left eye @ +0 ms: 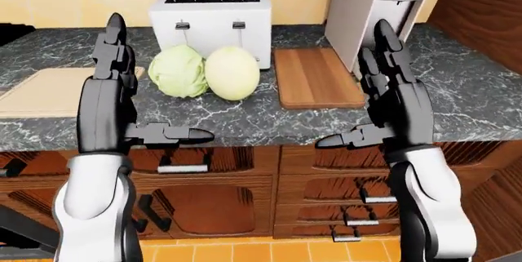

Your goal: Place the lettuce and the cantaloupe on separate cutting boards.

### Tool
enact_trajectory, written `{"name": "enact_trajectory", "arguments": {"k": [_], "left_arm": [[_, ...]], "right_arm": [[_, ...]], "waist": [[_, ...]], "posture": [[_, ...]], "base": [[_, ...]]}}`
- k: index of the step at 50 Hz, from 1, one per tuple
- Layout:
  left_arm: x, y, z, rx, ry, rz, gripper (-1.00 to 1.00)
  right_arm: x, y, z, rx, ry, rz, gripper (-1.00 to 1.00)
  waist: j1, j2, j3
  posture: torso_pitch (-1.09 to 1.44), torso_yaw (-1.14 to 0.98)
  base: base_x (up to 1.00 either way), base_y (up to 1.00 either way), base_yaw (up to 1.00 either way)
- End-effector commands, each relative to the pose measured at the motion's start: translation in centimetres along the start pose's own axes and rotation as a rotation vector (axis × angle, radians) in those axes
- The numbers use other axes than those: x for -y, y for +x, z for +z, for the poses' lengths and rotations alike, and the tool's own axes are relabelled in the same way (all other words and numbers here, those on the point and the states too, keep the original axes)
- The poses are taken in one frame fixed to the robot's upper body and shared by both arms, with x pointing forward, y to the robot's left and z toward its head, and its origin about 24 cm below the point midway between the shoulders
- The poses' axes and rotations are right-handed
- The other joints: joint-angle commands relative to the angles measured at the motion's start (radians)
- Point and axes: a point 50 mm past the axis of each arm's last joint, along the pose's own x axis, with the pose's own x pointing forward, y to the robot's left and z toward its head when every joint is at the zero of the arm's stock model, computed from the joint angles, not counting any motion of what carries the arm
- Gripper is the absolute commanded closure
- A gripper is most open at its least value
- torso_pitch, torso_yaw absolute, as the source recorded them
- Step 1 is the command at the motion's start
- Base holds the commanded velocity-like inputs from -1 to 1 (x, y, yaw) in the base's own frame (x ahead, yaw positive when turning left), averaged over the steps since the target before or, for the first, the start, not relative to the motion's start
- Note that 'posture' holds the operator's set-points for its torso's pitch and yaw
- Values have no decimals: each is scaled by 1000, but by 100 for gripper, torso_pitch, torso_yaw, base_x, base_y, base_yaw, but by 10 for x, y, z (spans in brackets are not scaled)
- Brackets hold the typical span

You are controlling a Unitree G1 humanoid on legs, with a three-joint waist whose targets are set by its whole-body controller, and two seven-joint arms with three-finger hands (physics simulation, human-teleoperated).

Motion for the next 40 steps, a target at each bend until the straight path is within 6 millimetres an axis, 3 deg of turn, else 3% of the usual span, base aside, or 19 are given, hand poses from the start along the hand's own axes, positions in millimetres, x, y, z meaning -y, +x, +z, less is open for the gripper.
{"name": "enact_trajectory", "arguments": {"k": [1, 5, 7, 8, 9, 13, 14, 15, 17, 22, 24, 27, 29, 30, 31, 33, 37, 39, 40], "left_arm": [[-1, -1, 14, 94, 4, 4, -100], [2, 0, 14, 93, 2, -1, -100], [1, 0, 13, 91, 2, 1, -100], [1, 0, 13, 91, 1, 2, -100], [1, 0, 13, 89, 4, 3, -100], [0, 2, 14, 90, 3, 3, -100], [-1, 2, 15, 91, 5, 5, -100], [-1, 2, 15, 91, 4, 3, -100], [-1, 2, 15, 91, 5, 4, -100], [-3, 2, 15, 92, 9, 5, -100], [-2, 2, 15, 93, 9, 4, -100], [-3, 1, 16, 94, 11, 4, -100], [-3, 0, 15, 93, 10, 4, -100], [-3, 0, 14, 93, 11, 4, -100], [-3, 0, 14, 94, 11, 5, -100], [-3, 0, 14, 92, 11, 3, -100], [-2, -1, 13, 91, 11, 1, -100], [-2, -1, 13, 90, 12, -1, -100], [-2, -1, 13, 91, 12, 1, -100]], "right_arm": [[3, 0, 14, 87, -19, -17, -100], [5, 1, 13, 77, -15, -34, -100], [6, 2, 12, 68, -27, -45, -100], [6, 2, 12, 70, -15, -41, -100], [7, 2, 12, 70, -20, -49, -100], [8, 2, 14, 72, -38, -46, -100], [8, 2, 15, 75, -37, -47, -100], [7, 2, 16, 80, -38, -44, -100], [7, 2, 17, 85, -32, -42, -100], [7, 2, 17, 86, -37, -39, -100], [6, 2, 18, 86, -39, -39, -100], [6, 1, 18, 89, -42, -39, -100], [6, 0, 17, 87, -42, -37, -100], [6, -1, 17, 89, -36, -37, -100], [6, -1, 17, 88, -36, -38, -100], [6, -2, 17, 91, -33, -39, -100], [6, -3, 17, 92, -33, -40, -100], [7, -3, 16, 91, -29, -41, -100], [7, -3, 16, 91, -30, -41, -100]], "waist": [[-4, 0, -12], [-3, -45, 14], [8, -96, -4], [8, -72, 7], [1, -62, 10], [-16, -20, -15], [-14, -18, -10], [-19, -19, -26], [-23, -19, -12], [-24, -49, -23], [-25, -39, -14], [-30, 6, -4], [-26, 87, -28], [-22, 35, -8], [-27, 43, -2], [-26, 4, -5], [-30, -52, 8], [-33, -95, 4], [-44, -64, 4]], "posture": [[0, 0], [0, 0], [0, 0], [0, 0], [0, 0], [0, 0], [0, 0], [0, 0], [0, 0], [0, 0], [0, 0], [0, 0], [0, 0], [0, 0], [0, 0], [0, 0], [0, 0], [0, 0], [0, 0]], "base": [[0, 0, 36], [0, 0, 18], [0, 0, 0], [0, 0, 0], [0, 0, 0], [0, 0, 0], [0, 0, 0], [0, 12, 0], [0, 16, 0], [0, 26, 0], [0, 29, 0], [0, 30, 0], [0, 31, 0], [0, 35, 0], [0, 52, 0], [0, 51, 0], [0, 51, 0], [0, 51, 0], [0, 51, 0]]}}
